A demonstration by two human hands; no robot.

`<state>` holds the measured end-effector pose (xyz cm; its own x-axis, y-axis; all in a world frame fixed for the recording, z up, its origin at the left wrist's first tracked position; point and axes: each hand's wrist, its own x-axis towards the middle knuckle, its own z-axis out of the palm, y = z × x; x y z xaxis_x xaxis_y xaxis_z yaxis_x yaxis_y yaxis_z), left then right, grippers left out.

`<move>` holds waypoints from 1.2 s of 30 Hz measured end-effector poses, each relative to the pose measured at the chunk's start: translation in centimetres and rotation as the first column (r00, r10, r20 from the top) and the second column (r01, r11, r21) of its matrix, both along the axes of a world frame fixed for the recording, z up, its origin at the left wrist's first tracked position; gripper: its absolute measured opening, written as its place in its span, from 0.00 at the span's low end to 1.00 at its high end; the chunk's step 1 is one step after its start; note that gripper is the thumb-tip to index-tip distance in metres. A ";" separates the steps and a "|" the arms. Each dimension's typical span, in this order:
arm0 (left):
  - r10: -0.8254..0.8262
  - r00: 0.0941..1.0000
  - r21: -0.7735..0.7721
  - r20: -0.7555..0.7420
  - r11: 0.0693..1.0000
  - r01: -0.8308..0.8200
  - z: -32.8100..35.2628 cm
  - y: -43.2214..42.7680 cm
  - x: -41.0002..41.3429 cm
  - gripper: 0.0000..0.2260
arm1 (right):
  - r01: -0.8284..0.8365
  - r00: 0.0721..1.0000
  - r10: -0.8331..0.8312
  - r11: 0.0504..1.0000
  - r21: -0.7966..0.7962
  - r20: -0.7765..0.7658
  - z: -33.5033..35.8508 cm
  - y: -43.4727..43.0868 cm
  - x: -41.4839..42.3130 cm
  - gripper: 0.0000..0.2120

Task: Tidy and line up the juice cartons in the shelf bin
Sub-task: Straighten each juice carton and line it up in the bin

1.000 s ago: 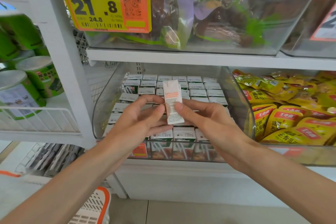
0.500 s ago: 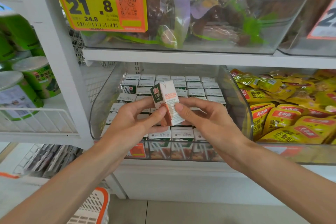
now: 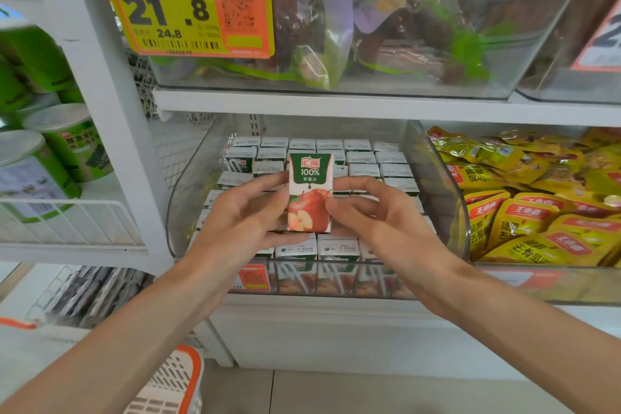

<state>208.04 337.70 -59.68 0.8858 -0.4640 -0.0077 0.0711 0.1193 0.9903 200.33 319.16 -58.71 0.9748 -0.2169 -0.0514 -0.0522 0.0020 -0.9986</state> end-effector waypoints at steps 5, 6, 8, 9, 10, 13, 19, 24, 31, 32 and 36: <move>0.035 0.997 0.041 0.068 0.998 -0.038 -0.2 0.3 0.1 0.14 | 0.013 0.999 -0.012 0.998 -0.058 0.031 -0.2 0.0 0.1 0.12; 0.032 0.997 0.039 0.075 0.999 -0.035 -0.2 0.3 0.1 0.14 | 0.014 0.999 -0.012 0.998 -0.056 0.034 -0.1 0.1 0.1 0.12; 0.026 0.997 0.030 0.078 0.999 -0.028 -0.1 0.3 0.0 0.14 | 0.010 0.999 -0.007 0.998 -0.062 0.038 -0.1 0.1 0.2 0.13; 0.022 0.996 0.029 0.084 0.999 -0.024 0.0 0.2 -0.1 0.14 | -0.001 0.999 0.004 0.997 -0.078 0.040 -0.1 0.1 0.2 0.13; 0.015 0.995 0.030 0.094 0.999 -0.018 0.1 0.2 -0.2 0.14 | -0.019 0.999 0.023 0.995 -0.097 0.041 -0.1 0.1 0.1 0.12; 0.005 0.994 0.031 0.111 0.999 -0.008 0.2 0.0 -0.4 0.14 | -0.067 0.996 0.074 0.990 -0.126 0.046 0.0 0.0 0.0 0.12; -0.083 0.991 0.034 0.103 0.996 0.080 0.3 -0.1 -0.6 0.15 | -0.057 0.995 0.069 0.987 -0.150 0.072 0.1 -0.1 0.2 0.14; -0.104 0.991 0.036 0.086 0.994 0.101 0.4 -0.1 -0.5 0.16 | -0.024 0.996 0.039 0.985 -0.173 0.084 0.1 -0.1 0.4 0.15; -0.106 0.992 0.061 0.071 0.993 0.102 0.7 -0.3 -0.7 0.14 | -0.056 0.998 0.060 0.994 -0.098 0.035 0.1 -0.2 0.6 0.21; -0.102 0.992 0.067 0.080 0.993 0.097 0.8 -0.4 -0.8 0.14 | -0.057 0.998 0.061 0.993 -0.100 0.034 0.1 -0.2 0.6 0.21; -0.096 0.992 0.083 0.081 0.993 0.090 0.8 -0.4 -1.0 0.13 | -0.079 0.996 0.082 0.993 -0.089 0.024 0.2 0.1 0.5 0.24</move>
